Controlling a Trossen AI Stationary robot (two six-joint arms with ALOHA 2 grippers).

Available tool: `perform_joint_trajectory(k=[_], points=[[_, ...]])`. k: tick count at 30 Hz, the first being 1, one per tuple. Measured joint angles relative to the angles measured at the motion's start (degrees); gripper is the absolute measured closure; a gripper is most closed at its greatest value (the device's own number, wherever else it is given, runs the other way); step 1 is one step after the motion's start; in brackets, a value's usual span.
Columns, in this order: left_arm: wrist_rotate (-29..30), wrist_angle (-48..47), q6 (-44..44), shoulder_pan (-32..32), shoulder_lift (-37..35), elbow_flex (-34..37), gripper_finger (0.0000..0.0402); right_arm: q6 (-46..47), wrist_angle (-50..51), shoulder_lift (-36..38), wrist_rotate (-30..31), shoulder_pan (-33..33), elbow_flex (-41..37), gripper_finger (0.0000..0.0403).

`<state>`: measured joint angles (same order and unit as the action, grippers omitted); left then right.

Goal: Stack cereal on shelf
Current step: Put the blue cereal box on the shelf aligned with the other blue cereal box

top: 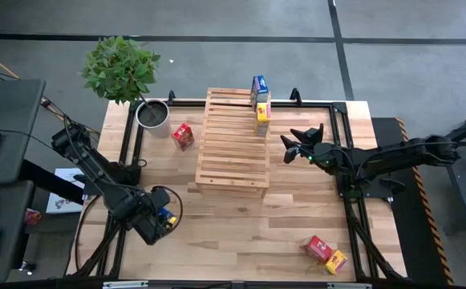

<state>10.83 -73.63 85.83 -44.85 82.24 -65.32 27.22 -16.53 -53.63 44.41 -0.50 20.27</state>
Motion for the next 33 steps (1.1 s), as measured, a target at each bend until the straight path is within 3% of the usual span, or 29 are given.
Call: perform_joint_trajectory(k=[13, 24, 33], points=[[1.9, 0.6, 1.2, 0.1, -4.5, 0.0, 0.0100, 0.0, 0.0, 0.0, 0.0, 0.0, 0.0, 0.0162], [5.8, 0.7, 6.4, -2.6, -4.3, 0.0, 0.0100, 0.0, 0.6, 0.0, 0.0, 0.0, 0.0, 0.0162], [3.4, 1.4, 8.5, -2.9, -1.1, 0.0, 0.0100, 1.1, 1.1, 0.0, 0.0, 0.0, 0.0, 0.0162]])
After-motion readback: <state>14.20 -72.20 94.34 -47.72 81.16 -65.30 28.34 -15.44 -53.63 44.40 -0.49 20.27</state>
